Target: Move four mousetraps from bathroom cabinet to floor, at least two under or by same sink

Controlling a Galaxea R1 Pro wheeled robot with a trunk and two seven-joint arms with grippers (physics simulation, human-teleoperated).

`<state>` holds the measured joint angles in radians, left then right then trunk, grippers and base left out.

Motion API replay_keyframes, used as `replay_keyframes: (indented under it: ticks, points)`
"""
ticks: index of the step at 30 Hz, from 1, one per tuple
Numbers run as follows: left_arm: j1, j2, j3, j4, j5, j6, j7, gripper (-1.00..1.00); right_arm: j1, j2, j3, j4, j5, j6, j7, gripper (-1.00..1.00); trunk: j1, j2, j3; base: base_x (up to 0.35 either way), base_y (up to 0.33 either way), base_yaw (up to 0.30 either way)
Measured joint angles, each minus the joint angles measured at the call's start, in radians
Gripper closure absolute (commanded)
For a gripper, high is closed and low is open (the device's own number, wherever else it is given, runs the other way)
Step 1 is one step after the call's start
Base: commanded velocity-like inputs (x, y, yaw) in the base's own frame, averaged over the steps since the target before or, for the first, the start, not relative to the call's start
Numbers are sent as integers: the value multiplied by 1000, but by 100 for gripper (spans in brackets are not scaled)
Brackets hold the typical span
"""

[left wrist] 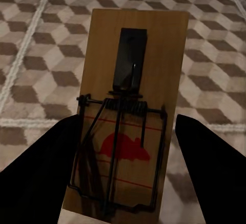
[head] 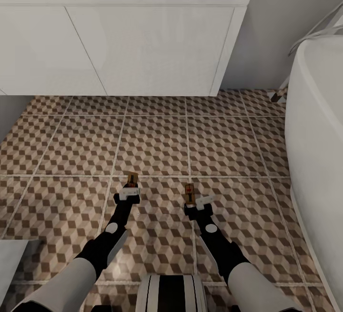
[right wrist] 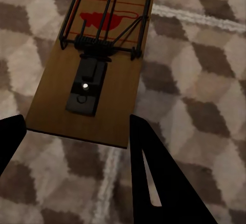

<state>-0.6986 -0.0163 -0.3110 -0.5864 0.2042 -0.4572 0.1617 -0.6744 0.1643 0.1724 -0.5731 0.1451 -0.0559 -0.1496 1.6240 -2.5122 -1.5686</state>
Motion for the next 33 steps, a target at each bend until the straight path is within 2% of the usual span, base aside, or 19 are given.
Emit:
replay_keyframes:
  ticks: [22,33]
  points:
    - [0,1,-5,52,-1,-3,2,100,0,-5,-1,-9,3,0,-3,100,0,0,0,0,0,0]
    - [0,-1,-6,112,-2,-3,2,100,0,-1,0,-9,2,0,-3,100,0,0,0,0,0,0]
